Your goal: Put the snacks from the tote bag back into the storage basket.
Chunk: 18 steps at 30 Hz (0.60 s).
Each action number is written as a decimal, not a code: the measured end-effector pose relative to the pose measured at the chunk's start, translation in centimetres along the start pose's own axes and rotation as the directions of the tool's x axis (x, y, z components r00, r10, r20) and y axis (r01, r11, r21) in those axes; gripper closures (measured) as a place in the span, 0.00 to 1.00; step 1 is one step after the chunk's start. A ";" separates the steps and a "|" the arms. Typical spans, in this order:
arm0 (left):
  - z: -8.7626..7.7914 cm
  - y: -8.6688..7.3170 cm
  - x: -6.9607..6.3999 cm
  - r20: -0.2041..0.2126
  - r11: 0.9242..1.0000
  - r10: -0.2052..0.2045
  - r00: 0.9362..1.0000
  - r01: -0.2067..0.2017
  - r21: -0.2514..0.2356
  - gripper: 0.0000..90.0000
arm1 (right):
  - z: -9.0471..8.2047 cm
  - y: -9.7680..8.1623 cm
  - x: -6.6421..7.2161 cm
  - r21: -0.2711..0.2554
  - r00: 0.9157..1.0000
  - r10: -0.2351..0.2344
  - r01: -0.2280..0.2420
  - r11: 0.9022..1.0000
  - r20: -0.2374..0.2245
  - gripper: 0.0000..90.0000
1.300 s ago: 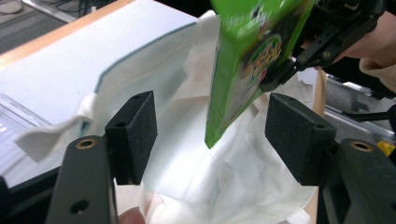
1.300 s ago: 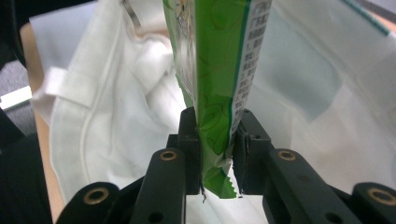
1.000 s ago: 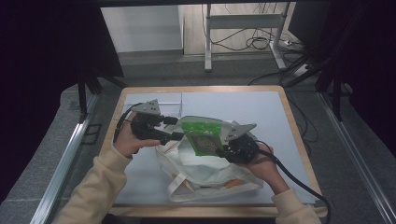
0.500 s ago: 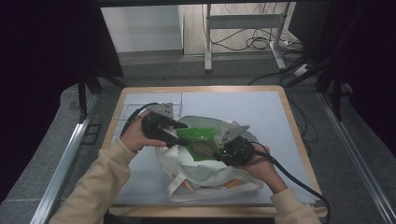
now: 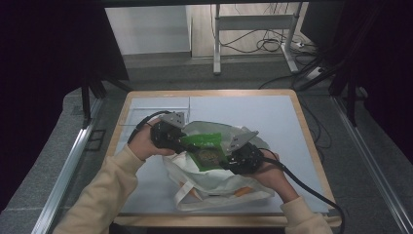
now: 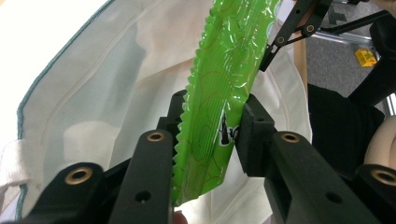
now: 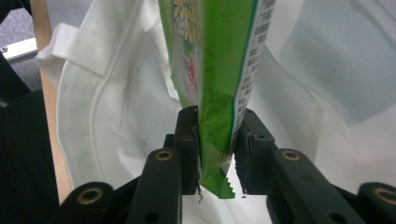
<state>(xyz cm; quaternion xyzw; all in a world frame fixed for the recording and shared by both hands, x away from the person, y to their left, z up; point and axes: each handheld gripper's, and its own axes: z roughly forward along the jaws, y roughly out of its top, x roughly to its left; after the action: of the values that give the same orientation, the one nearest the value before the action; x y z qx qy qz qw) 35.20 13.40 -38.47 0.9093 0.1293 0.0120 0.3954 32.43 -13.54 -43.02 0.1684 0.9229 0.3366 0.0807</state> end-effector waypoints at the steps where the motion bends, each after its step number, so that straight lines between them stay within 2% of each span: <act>1: 0.0 -0.1 0.0 0.000 1.000 -0.004 1.000 0.004 -0.004 0.80 | 0.0 0.0 0.0 -0.005 1.000 0.003 -0.003 1.000 -0.001 0.77; 7: -0.6 -0.3 0.1 -0.010 1.000 -0.012 1.000 0.012 -0.019 0.84 | -0.4 -0.1 0.3 -0.049 1.000 0.003 -0.002 0.999 0.027 0.64; 11: -1.1 -0.5 0.3 -0.025 1.000 -0.023 0.999 0.022 -0.019 0.84 | -1.2 -0.2 0.3 -0.110 0.999 0.036 -0.032 0.993 0.033 0.56; 18: -1.9 -0.9 0.3 -0.042 0.999 -0.030 0.999 0.029 -0.025 0.84 | -2.2 -0.3 0.7 -0.168 0.997 0.065 -0.056 0.984 0.050 0.47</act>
<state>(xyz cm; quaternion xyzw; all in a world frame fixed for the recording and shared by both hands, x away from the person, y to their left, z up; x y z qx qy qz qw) 35.10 15.39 -37.82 0.9018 0.1511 0.0271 0.4039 31.12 -14.79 -41.54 0.1986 0.8835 0.4098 0.1098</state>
